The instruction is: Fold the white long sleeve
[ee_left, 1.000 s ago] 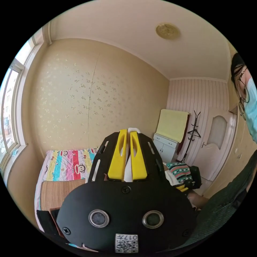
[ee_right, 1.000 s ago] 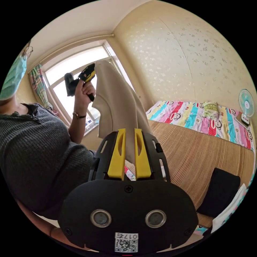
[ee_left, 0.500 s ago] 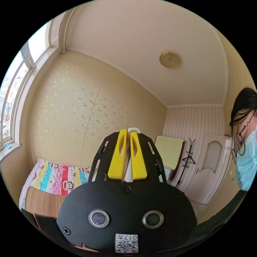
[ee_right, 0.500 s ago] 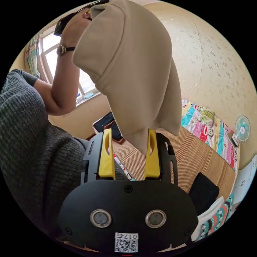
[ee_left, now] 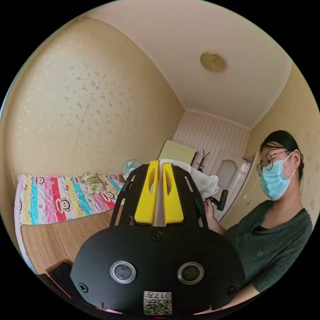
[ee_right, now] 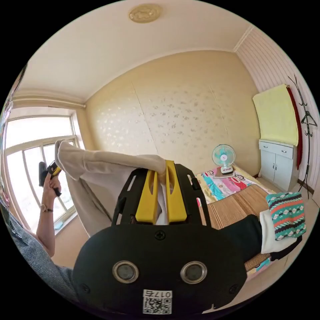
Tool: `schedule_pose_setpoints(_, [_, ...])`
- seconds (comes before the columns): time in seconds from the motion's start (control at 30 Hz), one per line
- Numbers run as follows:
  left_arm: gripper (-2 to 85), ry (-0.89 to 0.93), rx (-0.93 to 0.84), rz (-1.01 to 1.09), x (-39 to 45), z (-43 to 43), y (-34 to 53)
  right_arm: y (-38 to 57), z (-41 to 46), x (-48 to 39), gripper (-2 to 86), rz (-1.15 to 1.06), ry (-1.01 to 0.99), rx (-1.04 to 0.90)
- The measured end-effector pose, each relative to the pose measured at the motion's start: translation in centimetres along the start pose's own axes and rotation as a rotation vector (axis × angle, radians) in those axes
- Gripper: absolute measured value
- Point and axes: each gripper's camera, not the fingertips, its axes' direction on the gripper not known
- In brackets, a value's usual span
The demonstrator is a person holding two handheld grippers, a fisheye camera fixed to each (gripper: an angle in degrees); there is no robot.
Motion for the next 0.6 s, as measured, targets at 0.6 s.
schedule_pose_setpoints(0.6, [0.6, -0.016, -0.128, -0.567, -28.2, -0.4, -4.6, -6.0, 18.7, -10.2, 7.3, -0.542, 0.352, -0.357])
